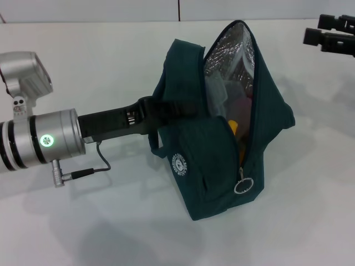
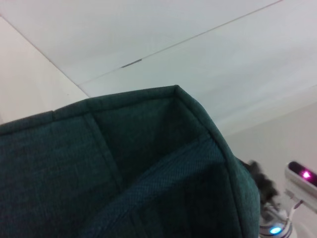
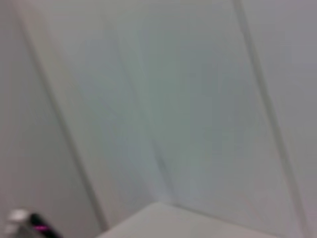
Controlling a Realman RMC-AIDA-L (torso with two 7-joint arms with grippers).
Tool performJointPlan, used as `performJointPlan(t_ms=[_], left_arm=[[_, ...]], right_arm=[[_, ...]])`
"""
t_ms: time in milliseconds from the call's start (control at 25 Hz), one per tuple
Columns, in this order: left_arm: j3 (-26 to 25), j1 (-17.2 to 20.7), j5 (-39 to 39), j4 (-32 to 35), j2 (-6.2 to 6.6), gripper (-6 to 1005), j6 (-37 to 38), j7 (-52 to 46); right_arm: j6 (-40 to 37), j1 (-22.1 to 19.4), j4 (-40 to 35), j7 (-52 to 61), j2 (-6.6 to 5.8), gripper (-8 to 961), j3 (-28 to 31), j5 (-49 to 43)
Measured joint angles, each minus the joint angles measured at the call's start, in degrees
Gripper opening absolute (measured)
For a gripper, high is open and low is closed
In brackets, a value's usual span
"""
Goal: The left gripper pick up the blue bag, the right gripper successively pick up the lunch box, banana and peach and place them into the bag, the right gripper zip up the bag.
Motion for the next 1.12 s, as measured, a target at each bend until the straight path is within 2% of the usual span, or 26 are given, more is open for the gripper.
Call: performJointPlan(t_ms=[120,360,800,1000,1120], left_arm=[[0.0,0.07,-0.06,0.0,0.0,37,-0.02,0.0],[0.0,0.1,-0.18,0.0,0.0,37,-0.1,0.0],[0.0,-0.24,-0.18,0.0,0.0,37,-1.13,0.17],[0.0,-0.24,-0.18,0.0,0.0,37,-1.25,0.18],[0.0,-0.34,-0.18,0.0,0.0,37,-1.26,0.18]], right_arm=[[3.57,0.79,0.65,-2.67,0.92,859,-0.48,-0.76],[7.22,3.5,1.42,-5.01,1.96,859,-3.65,-1.04],[12.75,7.71,5.4,-6.55,2.13,858,-12.47,-0.59],[15.33,8.14,5.38,-6.19,2.15,858,-17.28,-0.92],[15.36,7.85,3.9,-6.02,2.13,858,-18.13,-0.48]])
